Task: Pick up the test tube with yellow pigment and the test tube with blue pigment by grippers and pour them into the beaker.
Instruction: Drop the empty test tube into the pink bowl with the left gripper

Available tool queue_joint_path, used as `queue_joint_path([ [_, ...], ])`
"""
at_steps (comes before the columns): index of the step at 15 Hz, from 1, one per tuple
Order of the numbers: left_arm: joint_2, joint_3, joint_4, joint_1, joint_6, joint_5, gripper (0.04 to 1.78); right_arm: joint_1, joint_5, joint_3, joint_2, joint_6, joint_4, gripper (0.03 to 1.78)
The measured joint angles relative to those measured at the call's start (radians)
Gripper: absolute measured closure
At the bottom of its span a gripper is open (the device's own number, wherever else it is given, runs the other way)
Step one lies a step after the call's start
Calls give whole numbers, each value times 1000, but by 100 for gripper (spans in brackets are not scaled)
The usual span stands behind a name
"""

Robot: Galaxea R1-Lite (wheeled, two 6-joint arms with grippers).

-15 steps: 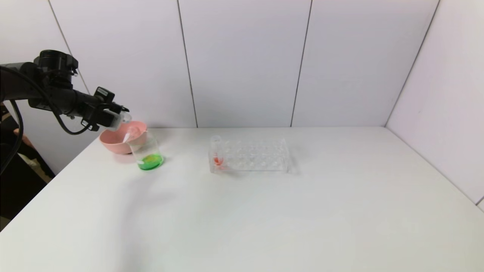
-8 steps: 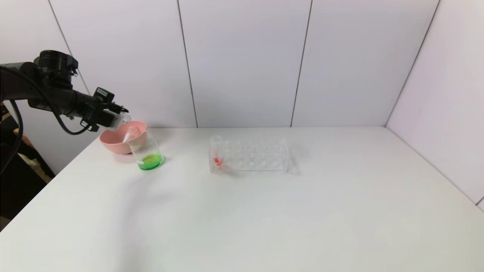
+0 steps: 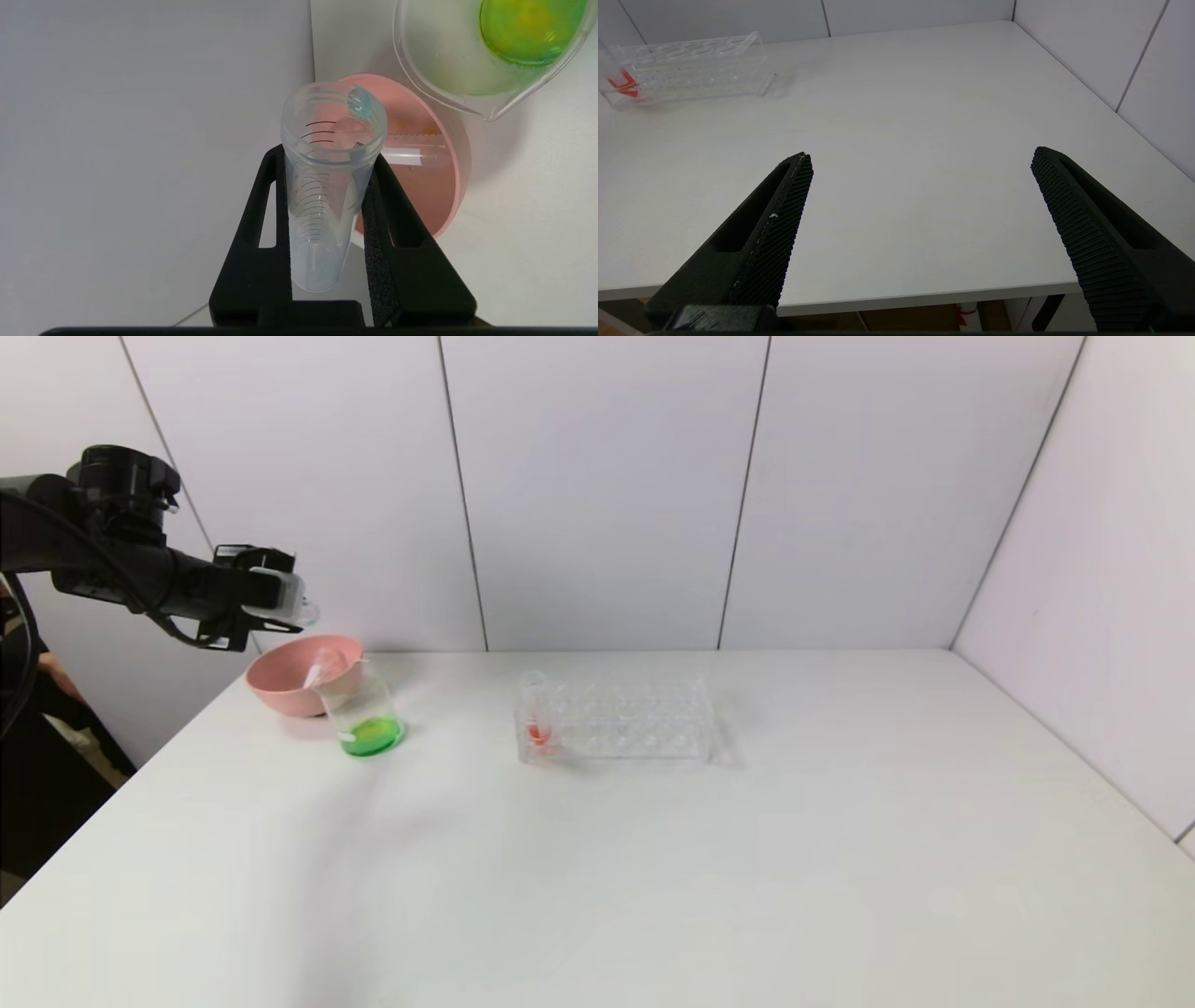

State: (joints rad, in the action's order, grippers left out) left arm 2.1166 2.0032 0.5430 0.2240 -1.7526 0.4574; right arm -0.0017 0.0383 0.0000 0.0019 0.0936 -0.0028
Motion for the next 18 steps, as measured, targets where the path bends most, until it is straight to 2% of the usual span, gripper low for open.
queue_joint_path([
  [10, -79, 1, -10, 25, 818, 3, 137, 0, 0, 0, 0, 0, 0, 10],
  [18, -104, -32, 4, 25, 1308, 8, 137, 0, 0, 0, 0, 0, 0, 10],
])
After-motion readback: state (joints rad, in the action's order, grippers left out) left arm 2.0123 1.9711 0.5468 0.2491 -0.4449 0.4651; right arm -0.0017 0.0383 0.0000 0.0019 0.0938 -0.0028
